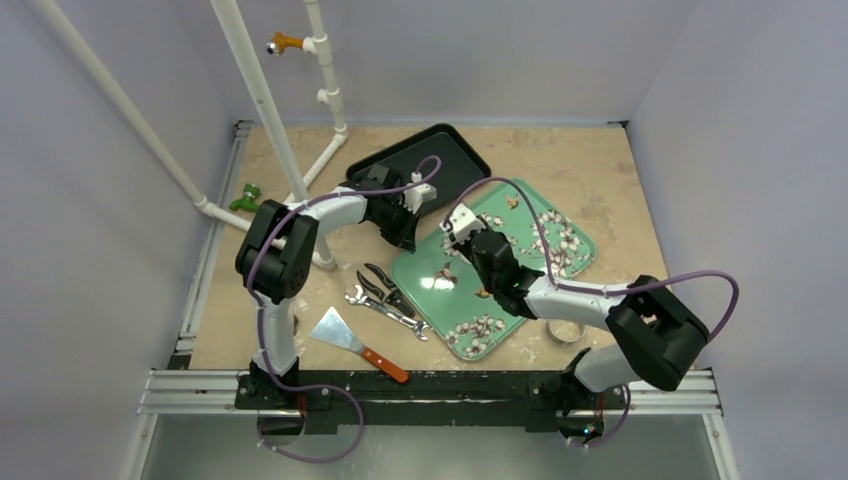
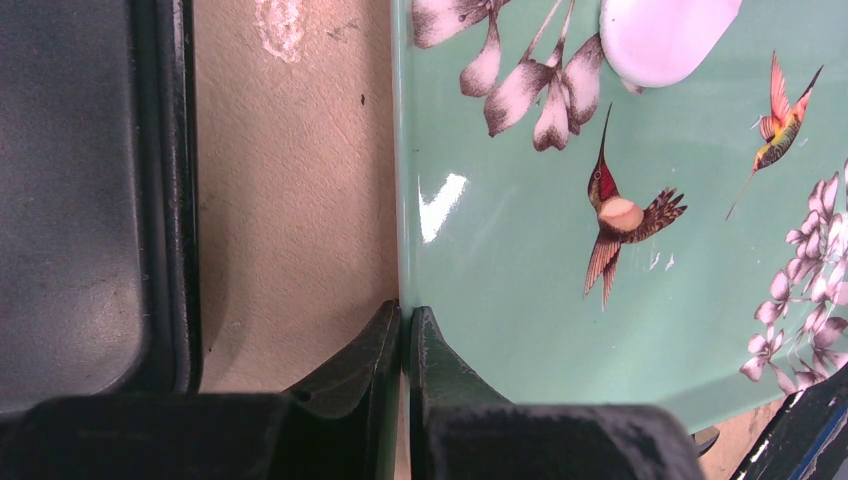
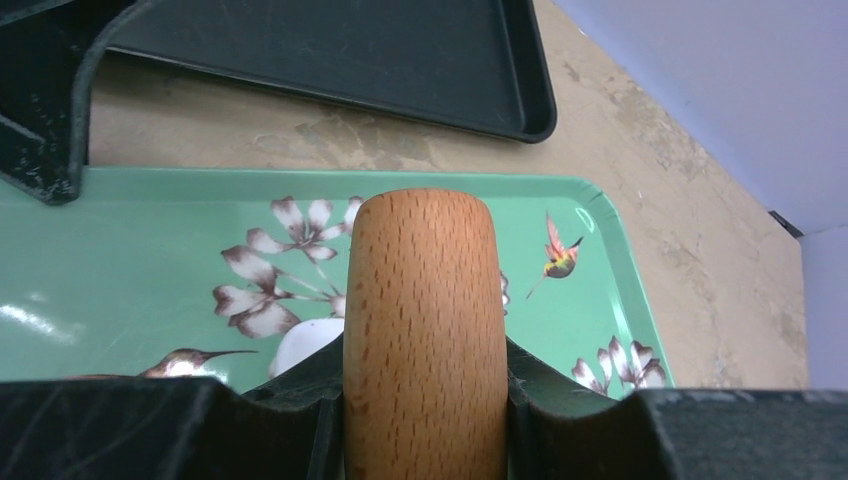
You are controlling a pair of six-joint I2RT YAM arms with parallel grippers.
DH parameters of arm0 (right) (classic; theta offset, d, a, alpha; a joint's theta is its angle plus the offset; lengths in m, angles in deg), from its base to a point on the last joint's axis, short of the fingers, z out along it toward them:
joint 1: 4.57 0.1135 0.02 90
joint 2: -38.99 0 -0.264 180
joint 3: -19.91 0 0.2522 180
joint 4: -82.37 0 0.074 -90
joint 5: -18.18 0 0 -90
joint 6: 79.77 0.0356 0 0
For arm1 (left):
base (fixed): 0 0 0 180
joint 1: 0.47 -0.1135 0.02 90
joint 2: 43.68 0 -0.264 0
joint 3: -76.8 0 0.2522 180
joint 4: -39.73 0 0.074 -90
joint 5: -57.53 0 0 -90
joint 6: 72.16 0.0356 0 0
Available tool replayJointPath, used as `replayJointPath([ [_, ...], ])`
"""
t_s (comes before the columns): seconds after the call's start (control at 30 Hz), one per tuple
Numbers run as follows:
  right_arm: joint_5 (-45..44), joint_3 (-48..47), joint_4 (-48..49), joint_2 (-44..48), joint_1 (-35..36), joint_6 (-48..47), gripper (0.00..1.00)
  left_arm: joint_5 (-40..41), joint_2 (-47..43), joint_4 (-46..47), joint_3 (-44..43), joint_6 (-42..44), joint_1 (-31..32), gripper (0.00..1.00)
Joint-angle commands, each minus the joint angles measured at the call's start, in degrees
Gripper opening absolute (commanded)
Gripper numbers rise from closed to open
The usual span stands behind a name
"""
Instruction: Roll out the dumpling wrappers from the dough
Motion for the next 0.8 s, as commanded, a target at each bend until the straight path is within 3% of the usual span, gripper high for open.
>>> replayJointPath([
  [0.0, -4.4, 2.7, -10.5, -3.3, -4.6, 2.3, 0.0, 0.2, 0.1, 0.0, -0.6, 0.9, -1.2, 0.0],
  [0.3, -4.4, 1.0, -11.2, -3.4, -6.3, 2.2, 0.0, 0.2, 0.1, 0.0, -0.6, 0.9, -1.1, 0.0],
  [0.5, -6.0, -4.8, -17.2, 3.2, -6.1, 2.0, 0.0, 0.2, 0.1, 0.0, -0.6, 0.9, -1.1, 0.0],
  [0.67, -3.2, -7.4, -16.7, 8.5, -1.5, 1.5, 0.0, 0.2, 0.1, 0.0, -0.6, 1.0, -1.2, 0.0],
  [0.77, 3.3, -7.2, -13.9, 8.3, 0.5, 4.6, 0.0, 0.2, 0.2, 0.1, -0.6, 1.0, -1.1, 0.0],
])
